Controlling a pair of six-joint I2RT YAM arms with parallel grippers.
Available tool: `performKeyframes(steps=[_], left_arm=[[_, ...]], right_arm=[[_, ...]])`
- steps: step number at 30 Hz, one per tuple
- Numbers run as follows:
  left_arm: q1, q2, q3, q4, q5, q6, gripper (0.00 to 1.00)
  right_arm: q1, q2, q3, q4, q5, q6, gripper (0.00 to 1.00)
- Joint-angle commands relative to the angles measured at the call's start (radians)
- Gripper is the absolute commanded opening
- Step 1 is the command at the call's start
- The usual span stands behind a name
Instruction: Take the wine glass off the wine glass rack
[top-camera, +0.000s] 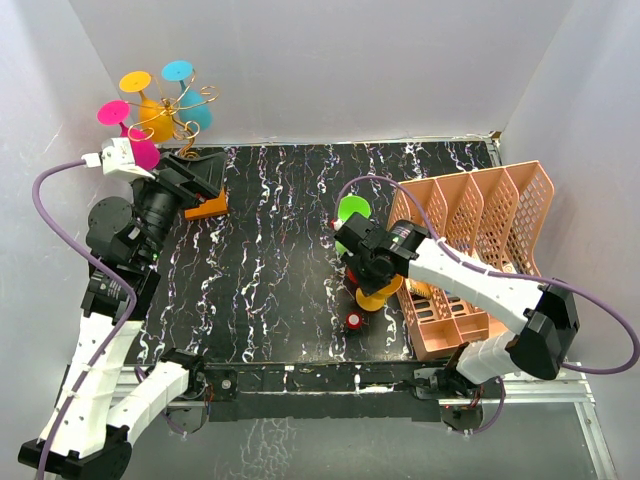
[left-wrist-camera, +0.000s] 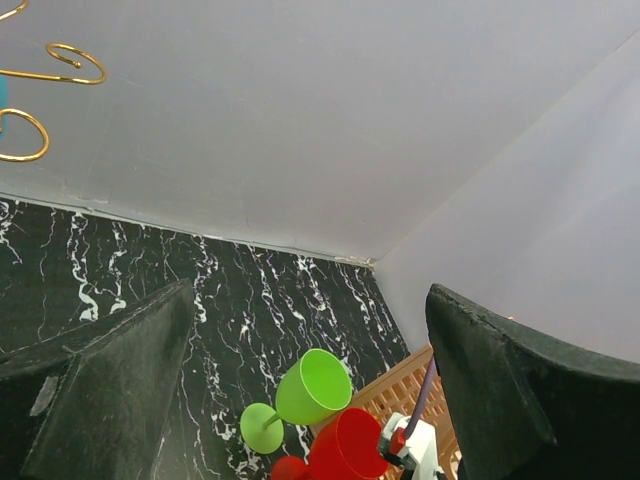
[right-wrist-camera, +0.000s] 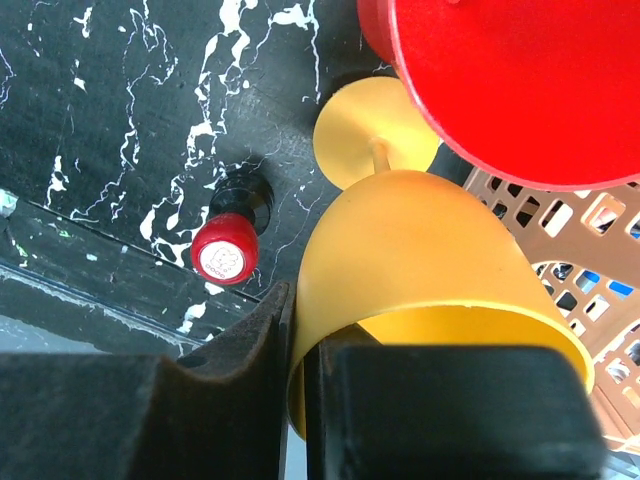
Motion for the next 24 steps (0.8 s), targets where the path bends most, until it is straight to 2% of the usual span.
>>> performKeyframes(steps=[1, 11, 18, 24], left_arm=[[0.0, -0.004, 0.041, 0.01, 0.011, 0.017, 0.97], [0.0, -0.003, 0.048, 0.002, 0.015, 0.018, 0.97], [0.0, 0.0, 0.052, -0.005, 0.015, 0.019, 0.97], [0.0, 0.017, 0.062, -0.02, 0.025, 0.02, 0.97]], right_arm=[[-0.012, 0.003, -0.007, 0.044, -0.004, 0.008, 0.12], [-0.014, 0.014, -0.002, 0.051, -0.008, 0.003, 0.23], [-0.013, -0.025, 0.096, 0.045, 0.033, -0.011, 0.45], [-0.014, -0.114, 0.174, 0.114, 0.1, -0.033, 0.69]])
